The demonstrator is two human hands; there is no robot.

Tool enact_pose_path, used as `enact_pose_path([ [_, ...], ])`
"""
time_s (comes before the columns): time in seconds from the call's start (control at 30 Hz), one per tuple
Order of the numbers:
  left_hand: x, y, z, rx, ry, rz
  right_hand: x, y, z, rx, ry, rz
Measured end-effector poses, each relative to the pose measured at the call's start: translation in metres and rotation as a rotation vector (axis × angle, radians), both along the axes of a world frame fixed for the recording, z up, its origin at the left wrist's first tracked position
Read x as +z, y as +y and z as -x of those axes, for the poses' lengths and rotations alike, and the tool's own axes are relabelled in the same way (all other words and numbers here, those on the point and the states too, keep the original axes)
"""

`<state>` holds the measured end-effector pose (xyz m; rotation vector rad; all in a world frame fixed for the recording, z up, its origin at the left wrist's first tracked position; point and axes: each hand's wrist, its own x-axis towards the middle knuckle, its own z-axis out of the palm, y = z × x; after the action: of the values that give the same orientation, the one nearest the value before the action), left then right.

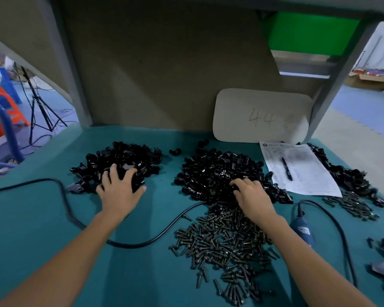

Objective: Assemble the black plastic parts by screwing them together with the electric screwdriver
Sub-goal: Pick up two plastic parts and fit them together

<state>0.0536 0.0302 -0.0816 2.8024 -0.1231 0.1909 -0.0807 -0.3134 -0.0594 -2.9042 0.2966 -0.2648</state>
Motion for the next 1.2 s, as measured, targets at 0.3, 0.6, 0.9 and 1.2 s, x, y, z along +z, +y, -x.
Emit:
enact_pose_path([
  [0.3, 0.008, -0.010, 0.024, -0.128, -0.204, -0.031, 0.019, 0.013, 0.007, -0.097, -0.214, -0.066],
  [0.6, 0.020, -0.023, 0.021, -0.241, -0.124, 0.028, 0.049, 0.047, 0.062, -0.119, -0.357, -1.167],
  [0.9, 0.013, -0.046, 0.027, -0.285, 0.015, -0.014, 0.003, 0.106, 0.133, -0.162, -0.232, -1.644],
  [1.2, 0.015, -0.049, 0.026, -0.261, -0.142, -0.019, -0.006, 0.093, 0.130, -0.004, -0.259, -2.044],
])
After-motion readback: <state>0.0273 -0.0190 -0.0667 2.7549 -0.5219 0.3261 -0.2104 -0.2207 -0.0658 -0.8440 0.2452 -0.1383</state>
